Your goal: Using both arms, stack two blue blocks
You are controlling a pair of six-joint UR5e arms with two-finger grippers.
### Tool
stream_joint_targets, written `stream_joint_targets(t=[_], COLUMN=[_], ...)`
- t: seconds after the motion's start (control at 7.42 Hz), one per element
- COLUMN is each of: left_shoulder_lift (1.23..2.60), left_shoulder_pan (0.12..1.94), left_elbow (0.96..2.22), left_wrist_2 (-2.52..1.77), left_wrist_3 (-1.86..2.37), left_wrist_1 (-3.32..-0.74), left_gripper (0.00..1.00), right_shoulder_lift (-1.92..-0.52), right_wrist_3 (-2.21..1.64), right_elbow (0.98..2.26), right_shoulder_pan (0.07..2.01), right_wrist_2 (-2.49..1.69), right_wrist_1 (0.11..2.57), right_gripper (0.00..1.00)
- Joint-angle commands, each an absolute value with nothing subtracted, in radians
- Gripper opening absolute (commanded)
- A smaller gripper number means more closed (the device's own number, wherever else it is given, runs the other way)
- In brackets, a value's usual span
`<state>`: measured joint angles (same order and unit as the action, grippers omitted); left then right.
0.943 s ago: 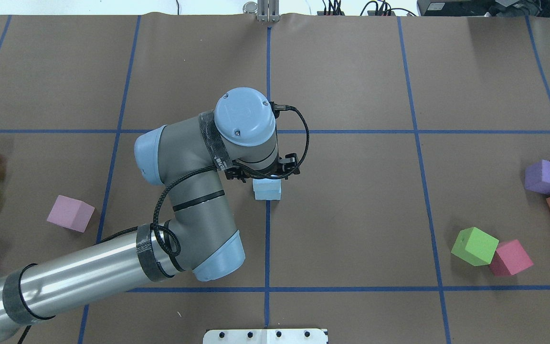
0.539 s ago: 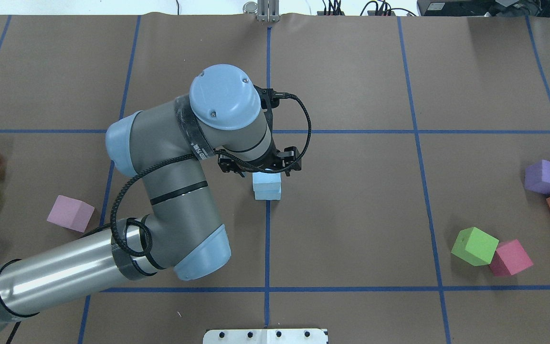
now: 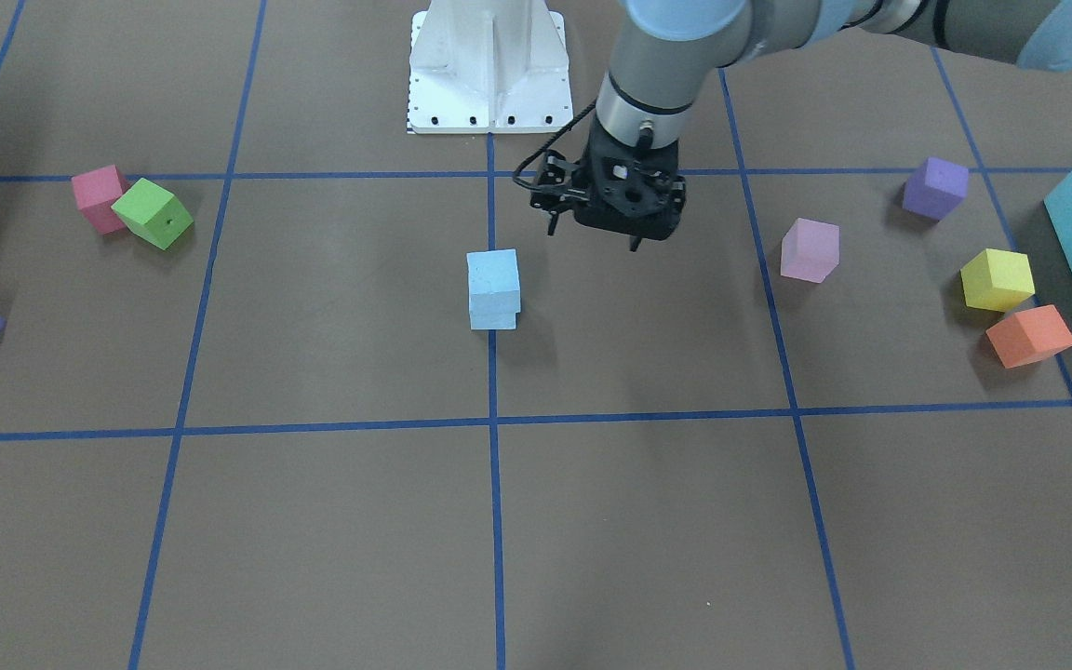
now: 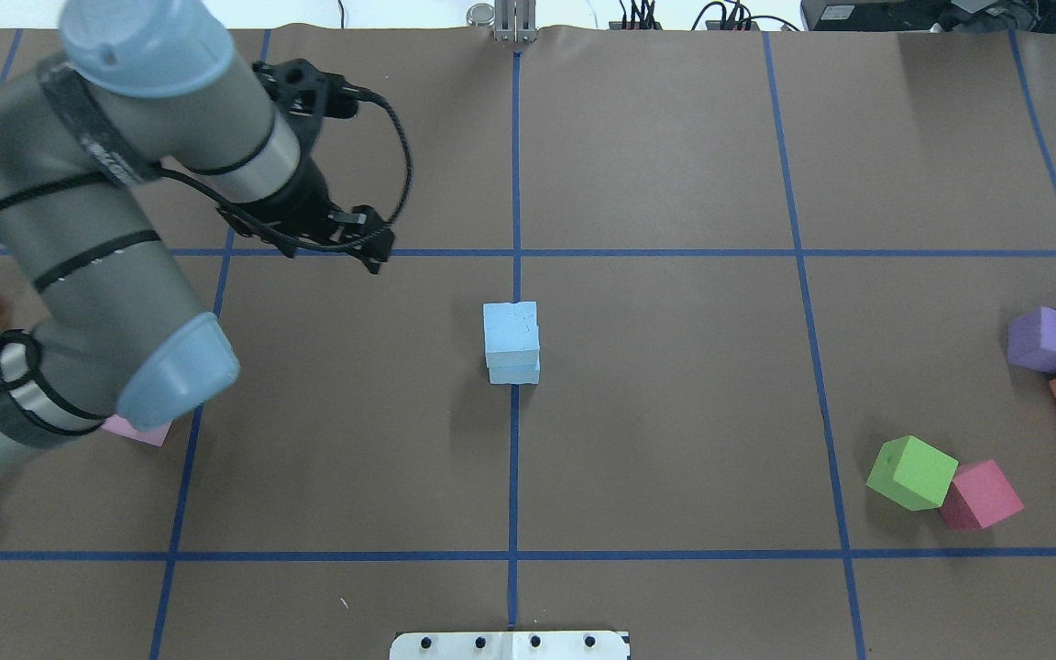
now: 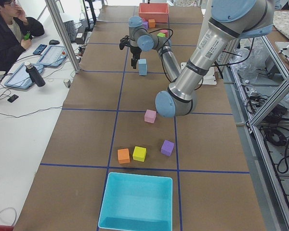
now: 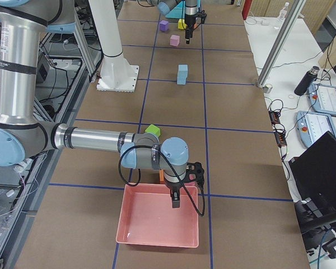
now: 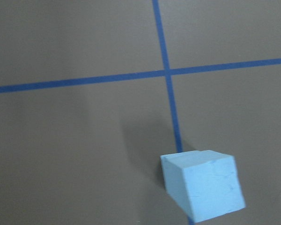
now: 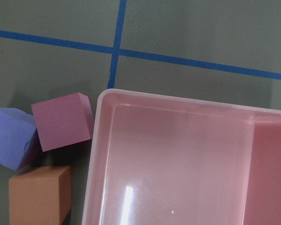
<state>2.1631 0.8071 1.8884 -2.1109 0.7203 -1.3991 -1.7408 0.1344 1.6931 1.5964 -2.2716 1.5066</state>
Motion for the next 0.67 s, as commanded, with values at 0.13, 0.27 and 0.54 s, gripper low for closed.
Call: stream_joint_targets(t=[0.13,0.27,0.54], left_shoulder_lift=[1.882,1.765,1.626], left_shoulder_pan=[1.093,1.205,1.435], left_elbow=[1.902,1.895,1.798], left_wrist_2=[-2.245,-2.288,-2.290], left_wrist_3=[0.140,-0.112,-0.346], left_wrist_1=[-1.405,-1.411,-1.411], left_gripper=[0.99,0.99,0.99], right_shoulder_lift=[-1.741,-1.741,-1.741], right_wrist_3=[0.135,0.137,0.137], right_elbow=[1.680,1.680,1.678], right_shoulder_pan=[1.597,1.597,1.597], right_wrist_2=[-2.270,-2.270,-2.270], right_wrist_1=[1.506,1.506,1.506], right_gripper=[1.00,1.00,1.00])
